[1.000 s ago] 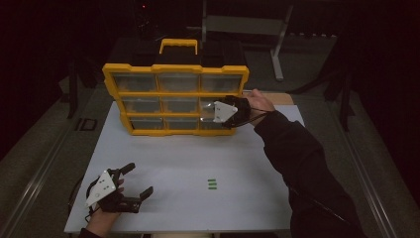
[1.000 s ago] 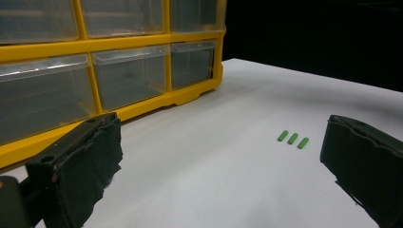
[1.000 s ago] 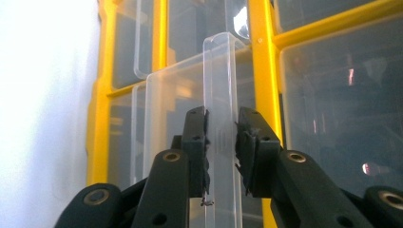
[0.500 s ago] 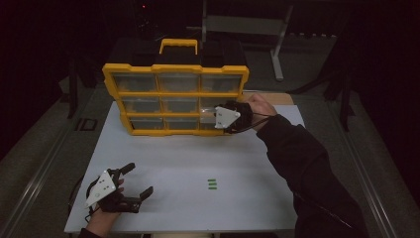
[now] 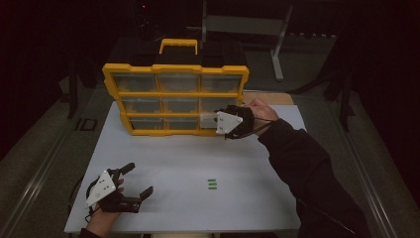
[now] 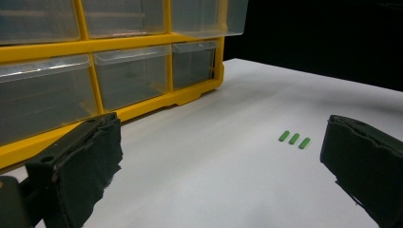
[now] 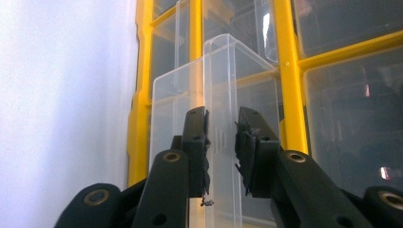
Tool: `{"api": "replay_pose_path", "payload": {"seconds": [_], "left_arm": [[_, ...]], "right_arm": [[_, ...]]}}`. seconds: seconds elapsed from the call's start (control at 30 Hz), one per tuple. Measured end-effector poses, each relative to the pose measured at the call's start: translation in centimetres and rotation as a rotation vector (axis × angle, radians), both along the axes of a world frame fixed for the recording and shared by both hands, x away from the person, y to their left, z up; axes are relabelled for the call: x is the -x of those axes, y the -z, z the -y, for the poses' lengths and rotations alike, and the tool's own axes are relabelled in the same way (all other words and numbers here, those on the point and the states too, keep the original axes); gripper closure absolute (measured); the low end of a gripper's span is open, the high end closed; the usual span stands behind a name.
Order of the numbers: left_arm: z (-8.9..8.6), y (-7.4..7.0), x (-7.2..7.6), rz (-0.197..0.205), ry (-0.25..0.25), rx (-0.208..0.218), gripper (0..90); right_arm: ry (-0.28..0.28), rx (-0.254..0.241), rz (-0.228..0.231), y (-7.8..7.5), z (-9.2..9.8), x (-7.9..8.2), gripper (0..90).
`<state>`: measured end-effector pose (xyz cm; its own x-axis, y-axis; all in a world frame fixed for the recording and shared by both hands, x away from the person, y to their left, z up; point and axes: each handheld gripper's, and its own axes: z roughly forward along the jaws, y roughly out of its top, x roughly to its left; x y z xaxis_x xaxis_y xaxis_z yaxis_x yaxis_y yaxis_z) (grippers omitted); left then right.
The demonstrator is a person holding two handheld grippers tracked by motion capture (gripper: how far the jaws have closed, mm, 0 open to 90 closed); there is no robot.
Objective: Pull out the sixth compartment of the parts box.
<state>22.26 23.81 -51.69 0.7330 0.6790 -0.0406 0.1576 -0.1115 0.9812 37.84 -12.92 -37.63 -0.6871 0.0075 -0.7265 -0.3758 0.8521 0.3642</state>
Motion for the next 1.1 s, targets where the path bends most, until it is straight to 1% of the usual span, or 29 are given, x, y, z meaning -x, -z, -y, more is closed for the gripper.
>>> {"api": "replay_pose_path", "payload": {"seconds": [0.1, 0.17, 0.23, 0.37, 0.43, 0.73, 1.1], "left_arm": [[0.0, 0.0, 0.0, 0.0, 0.0, -0.001, 0.0], [0.0, 0.0, 0.0, 0.0, -0.001, -0.001, 0.0], [0.0, 0.0, 0.0, 0.0, 0.0, -0.001, 0.0], [0.0, 0.0, 0.0, 0.001, 0.0, -0.001, 0.0], [0.0, 0.0, 0.0, 0.0, -0.001, -0.004, 0.0], [0.0, 0.0, 0.0, 0.002, 0.0, -0.005, 0.0], [0.0, 0.0, 0.0, 0.003, -0.001, -0.006, 0.0]], "right_arm": [[-0.004, 0.006, 0.0, 0.0, 0.1, 0.4, 74.6], [-0.008, 0.001, -0.006, -0.1, 0.1, 0.5, 74.6], [-0.007, 0.01, 0.002, -0.1, 0.0, 0.8, 74.6], [-0.013, 0.006, -0.003, -0.1, 0.1, 0.9, 74.6], [-0.011, 0.002, -0.012, -0.1, 0.1, 1.2, 74.6], [-0.022, -0.001, -0.028, -0.3, 0.2, 1.8, 74.6], [-0.032, -0.008, -0.039, -0.4, 0.2, 2.5, 74.5]]}}
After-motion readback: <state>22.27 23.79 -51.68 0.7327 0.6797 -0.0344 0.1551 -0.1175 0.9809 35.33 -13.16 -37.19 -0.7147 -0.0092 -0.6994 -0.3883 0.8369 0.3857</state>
